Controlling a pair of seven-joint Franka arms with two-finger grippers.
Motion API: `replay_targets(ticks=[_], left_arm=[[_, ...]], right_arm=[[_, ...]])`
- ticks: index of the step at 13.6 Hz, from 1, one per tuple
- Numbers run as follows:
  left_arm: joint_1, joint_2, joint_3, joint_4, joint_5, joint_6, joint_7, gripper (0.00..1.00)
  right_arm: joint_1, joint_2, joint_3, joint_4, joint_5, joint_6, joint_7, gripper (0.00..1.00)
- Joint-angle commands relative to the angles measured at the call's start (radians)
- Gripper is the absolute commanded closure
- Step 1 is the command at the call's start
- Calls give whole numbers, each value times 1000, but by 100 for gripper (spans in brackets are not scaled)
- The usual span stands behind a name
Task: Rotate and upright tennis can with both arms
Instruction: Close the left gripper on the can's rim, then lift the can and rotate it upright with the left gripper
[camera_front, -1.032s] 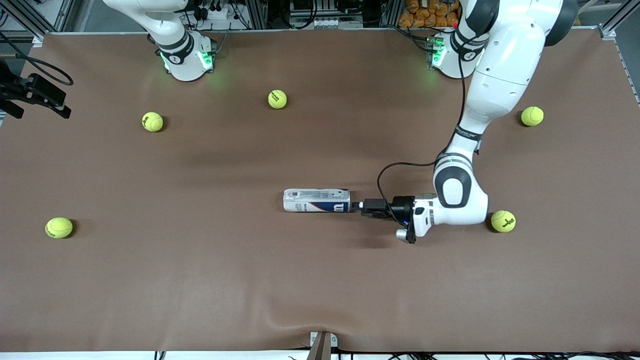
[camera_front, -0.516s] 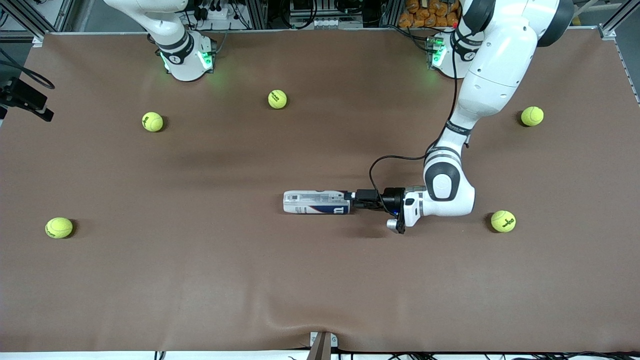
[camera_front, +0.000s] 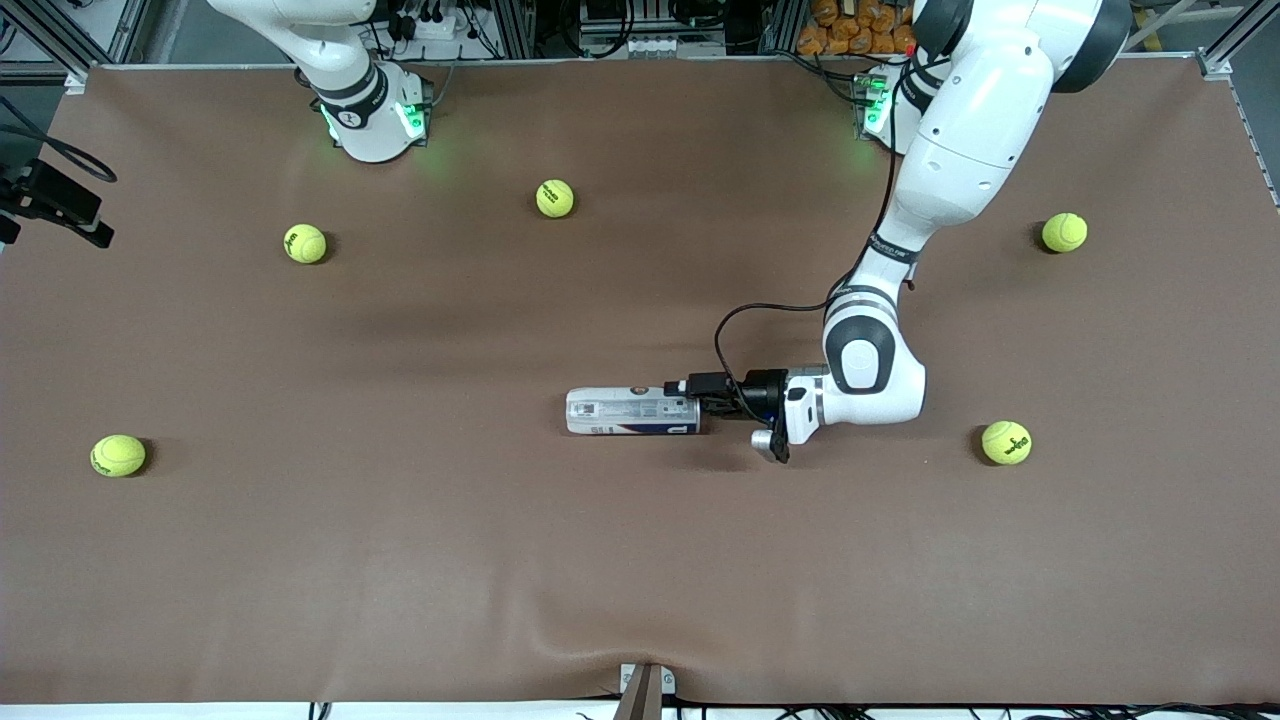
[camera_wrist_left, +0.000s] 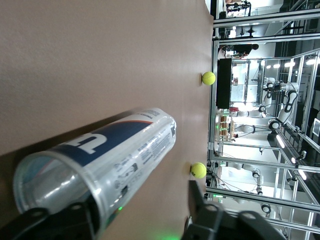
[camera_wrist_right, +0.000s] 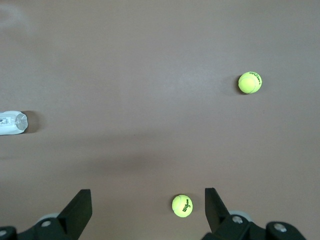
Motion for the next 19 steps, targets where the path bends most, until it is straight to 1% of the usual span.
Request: replay_targets(ticks=[1, 5, 7, 9, 10, 12, 14, 15, 16, 17, 19], left_arm=[[9, -26, 1, -6, -21, 17, 17, 100], [3, -34, 2, 14, -16, 18, 12, 100], [-9, -63, 12, 15, -7, 27, -72, 100], [-11, -74, 10, 46, 19, 47, -127, 100], [-15, -103, 12, 58, 52, 51, -210, 100], [-37, -149, 12, 93, 183, 105, -383, 100], [-66, -199, 13, 109, 302, 144, -556, 100], [-66, -225, 12, 119, 391, 147, -659, 100], [-74, -253, 10, 124, 500, 147, -780, 100], [-100, -268, 12, 154, 619, 147, -904, 100], [-141, -284, 2, 232, 945, 138, -1220, 100]], right_arm=[[-10, 28, 7, 28, 2, -6, 15, 0], [-13, 30, 7, 33, 8, -6, 11, 0], [-13, 28, 6, 34, 16, -12, 11, 0], [-13, 28, 6, 51, 16, -15, 9, 0], [-14, 30, 4, 53, 16, -15, 9, 0], [-10, 50, 6, 53, 7, -10, 11, 0], [-5, 74, 7, 59, 2, -6, 12, 0], [-7, 76, 7, 75, 7, -7, 8, 0], [-11, 76, 7, 77, 5, -9, 5, 0], [-14, 76, 7, 77, 2, -9, 6, 0], [-16, 76, 4, 77, 5, -16, 14, 0]])
